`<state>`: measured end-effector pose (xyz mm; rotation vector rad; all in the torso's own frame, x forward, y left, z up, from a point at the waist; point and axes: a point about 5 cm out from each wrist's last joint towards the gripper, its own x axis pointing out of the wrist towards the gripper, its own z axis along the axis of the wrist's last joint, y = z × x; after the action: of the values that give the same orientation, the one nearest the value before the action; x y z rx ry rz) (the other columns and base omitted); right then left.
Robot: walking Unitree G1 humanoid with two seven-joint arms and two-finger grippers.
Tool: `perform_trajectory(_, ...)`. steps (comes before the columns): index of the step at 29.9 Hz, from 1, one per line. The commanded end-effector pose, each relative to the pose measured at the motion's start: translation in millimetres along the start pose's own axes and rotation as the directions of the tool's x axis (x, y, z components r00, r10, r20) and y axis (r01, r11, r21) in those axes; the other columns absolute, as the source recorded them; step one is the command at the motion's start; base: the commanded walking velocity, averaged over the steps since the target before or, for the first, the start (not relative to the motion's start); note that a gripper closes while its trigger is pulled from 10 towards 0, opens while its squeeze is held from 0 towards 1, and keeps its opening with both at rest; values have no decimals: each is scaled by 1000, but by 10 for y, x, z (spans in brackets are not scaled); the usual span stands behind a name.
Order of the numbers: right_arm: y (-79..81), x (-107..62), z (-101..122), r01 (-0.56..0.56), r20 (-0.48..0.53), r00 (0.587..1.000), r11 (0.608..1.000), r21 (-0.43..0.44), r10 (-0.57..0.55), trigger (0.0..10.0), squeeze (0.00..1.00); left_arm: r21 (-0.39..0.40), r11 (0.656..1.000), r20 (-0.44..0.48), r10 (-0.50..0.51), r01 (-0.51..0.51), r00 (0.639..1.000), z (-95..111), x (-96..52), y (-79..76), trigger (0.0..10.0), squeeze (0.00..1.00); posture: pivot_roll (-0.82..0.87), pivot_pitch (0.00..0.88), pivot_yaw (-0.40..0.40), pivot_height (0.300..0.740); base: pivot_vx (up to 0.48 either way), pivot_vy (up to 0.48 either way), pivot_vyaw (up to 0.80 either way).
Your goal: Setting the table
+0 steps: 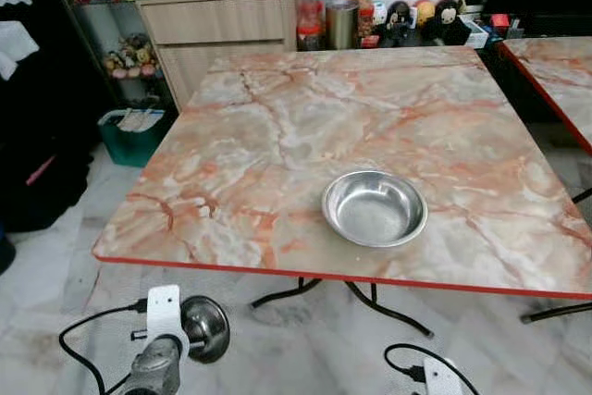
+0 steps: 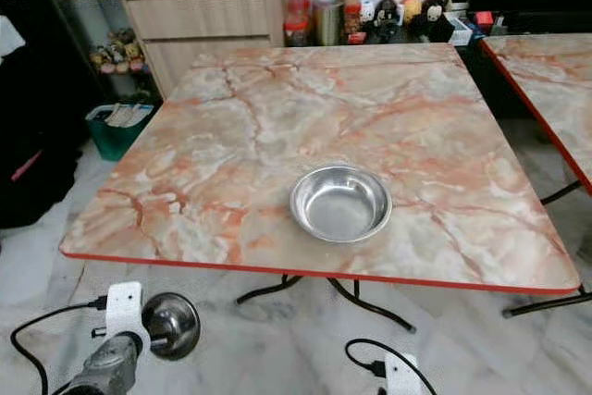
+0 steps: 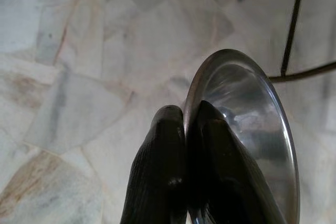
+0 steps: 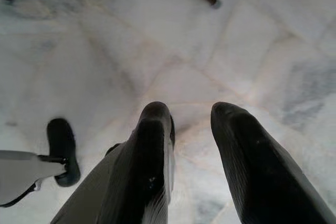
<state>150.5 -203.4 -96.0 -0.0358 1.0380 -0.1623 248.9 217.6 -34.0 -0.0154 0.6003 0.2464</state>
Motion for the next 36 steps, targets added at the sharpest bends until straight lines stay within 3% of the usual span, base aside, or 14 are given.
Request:
perform_trajectory(1,63,1,8,-13,2,1000,1000,4,13,10000,0,-14,997,41,73,-73,996,46,-5,183,10000,0,-9,0,66,740,0,0,0)
perform_trajectory(7,51,3,15,-11,2,1000,1000,-1,11,10000,0,-12,955,137,297,-298,945,187,-40,518,10000,0,-5,0,61,740,0,0,0)
perform_trajectory(13,57,5,26,-16,1,1000,1000,-11,16,10000,0,-65,845,270,527,-531,806,576,-85,924,10000,0,7,0,59,740,0,0,0)
perform_trajectory(15,63,6,32,-19,2,1000,1000,-12,19,10000,0,-77,791,337,593,-607,731,789,-117,1061,10000,0,8,0,60,740,0,0,0)
perform_trajectory(16,68,7,37,-20,4,1000,1000,-12,20,10000,0,-81,730,422,642,-679,640,1057,-161,1175,10000,0,6,0,62,740,0,0,0)
perform_trajectory(17,68,7,37,-20,4,1000,1000,-12,20,10000,0,-81,730,422,642,-679,640,1057,-161,1175,10000,0,6,0,62,740,0,0,0)
perform_trajectory(20,71,8,43,-19,6,1000,1000,-7,19,10000,0,-121,663,579,651,-738,491,1527,-266,1233,10000,0,3,0,65,740,0,0,0)
perform_trajectory(21,70,8,45,-18,7,1000,1000,-4,18,10000,0,-168,683,695,593,-711,406,1873,-355,1133,10000,0,5,0,64,740,0,0,0)
perform_trajectory(24,68,8,47,-18,7,1000,1000,-5,18,10000,0,-198,713,767,540,-673,346,2139,-434,991,10000,0,8,0,61,740,0,0,0)
perform_trajectory(29,68,8,48,-19,7,1000,1000,-6,19,10000,0,-203,726,783,523,-657,336,2198,-450,937,10000,0,8,0,61,740,0,0,0)
perform_trajectory(31,67,9,49,-19,8,1000,1000,-6,19,10000,0,-148,937,830,291,-315,475,2489,-393,269,10000,0,4,0,61,740,0,0,0)
perform_trajectory(32,67,9,49,-19,8,1000,1000,-6,19,10000,0,-148,937,830,291,-315,475,2489,-393,269,10000,0,4,0,61,740,0,0,0)
perform_trajectory(35,60,7,47,-16,11,1000,1000,1,16,10000,0,-123,984,807,22,132,590,2599,-397,-425,10000,0,-9,0,62,740,0,0,0)
perform_trajectory(36,60,7,47,-16,11,1000,1000,1,16,10000,0,-123,984,807,22,132,590,2599,-397,-425,10000,0,-9,0,62,740,0,0,0)
